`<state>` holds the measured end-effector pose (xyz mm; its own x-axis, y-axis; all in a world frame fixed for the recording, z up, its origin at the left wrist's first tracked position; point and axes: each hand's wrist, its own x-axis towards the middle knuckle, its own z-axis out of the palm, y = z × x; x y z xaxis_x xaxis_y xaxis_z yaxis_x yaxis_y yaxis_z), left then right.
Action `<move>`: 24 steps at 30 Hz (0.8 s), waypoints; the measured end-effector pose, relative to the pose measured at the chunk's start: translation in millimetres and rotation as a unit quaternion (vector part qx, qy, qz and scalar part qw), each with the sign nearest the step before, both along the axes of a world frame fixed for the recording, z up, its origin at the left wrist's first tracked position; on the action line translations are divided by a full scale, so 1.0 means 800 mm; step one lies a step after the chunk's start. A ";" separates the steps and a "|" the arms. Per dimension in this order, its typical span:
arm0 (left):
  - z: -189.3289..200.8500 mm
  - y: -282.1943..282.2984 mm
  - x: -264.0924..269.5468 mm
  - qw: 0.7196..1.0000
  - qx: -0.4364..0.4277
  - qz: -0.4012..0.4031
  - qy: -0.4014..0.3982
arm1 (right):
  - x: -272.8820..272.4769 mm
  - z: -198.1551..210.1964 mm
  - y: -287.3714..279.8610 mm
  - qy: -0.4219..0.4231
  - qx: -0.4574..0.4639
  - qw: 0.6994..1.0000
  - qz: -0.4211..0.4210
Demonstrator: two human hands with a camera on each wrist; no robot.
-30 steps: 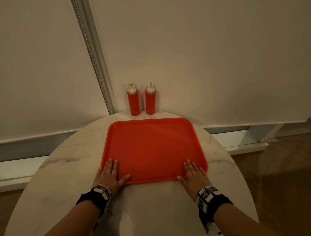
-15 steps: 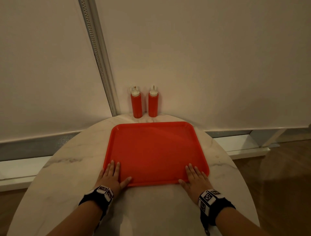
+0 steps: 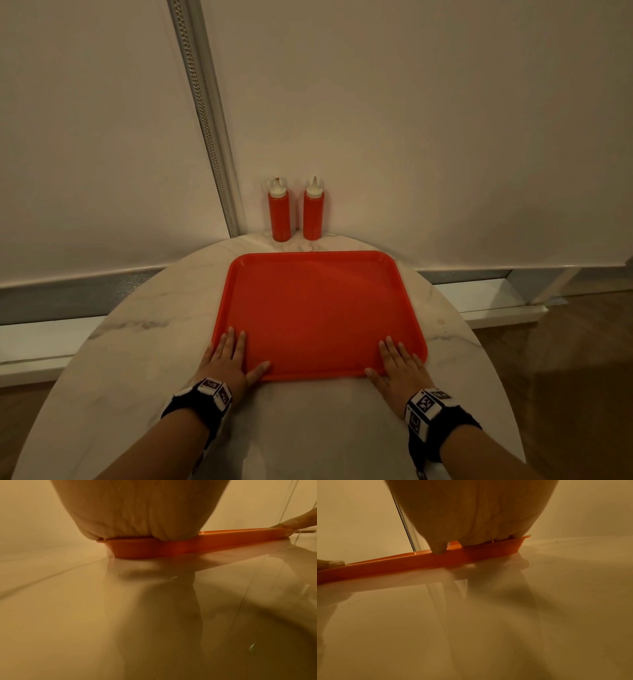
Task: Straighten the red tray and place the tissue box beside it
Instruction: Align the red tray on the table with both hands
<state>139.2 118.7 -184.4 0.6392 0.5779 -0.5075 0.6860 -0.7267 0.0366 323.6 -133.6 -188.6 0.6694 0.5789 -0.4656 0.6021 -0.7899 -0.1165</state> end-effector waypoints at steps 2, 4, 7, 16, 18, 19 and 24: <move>-0.001 0.000 0.000 1.000 -0.003 0.001 0.000 | -0.001 -0.001 0.001 -0.001 -0.002 1.000 0.001; 0.000 0.002 -0.001 1.000 -0.002 0.002 0.003 | -0.002 0.000 0.001 -0.002 -0.002 1.000 0.001; 0.000 0.006 0.000 1.000 -0.001 0.005 -0.003 | -0.001 0.001 0.005 0.001 0.001 1.000 -0.005; 0.001 0.020 -0.001 1.000 0.004 0.009 -0.009 | -0.004 0.003 0.022 0.001 0.005 1.000 -0.005; -0.001 0.022 -0.002 1.000 0.005 0.008 -0.013 | -0.006 0.002 0.022 -0.001 0.007 1.000 -0.004; -0.002 0.022 -0.003 1.000 0.005 0.008 -0.014 | -0.007 0.001 0.022 -0.001 0.007 1.000 -0.003; 0.001 0.027 -0.002 1.000 -0.002 0.007 -0.017 | -0.005 0.000 0.025 0.008 0.011 1.000 -0.006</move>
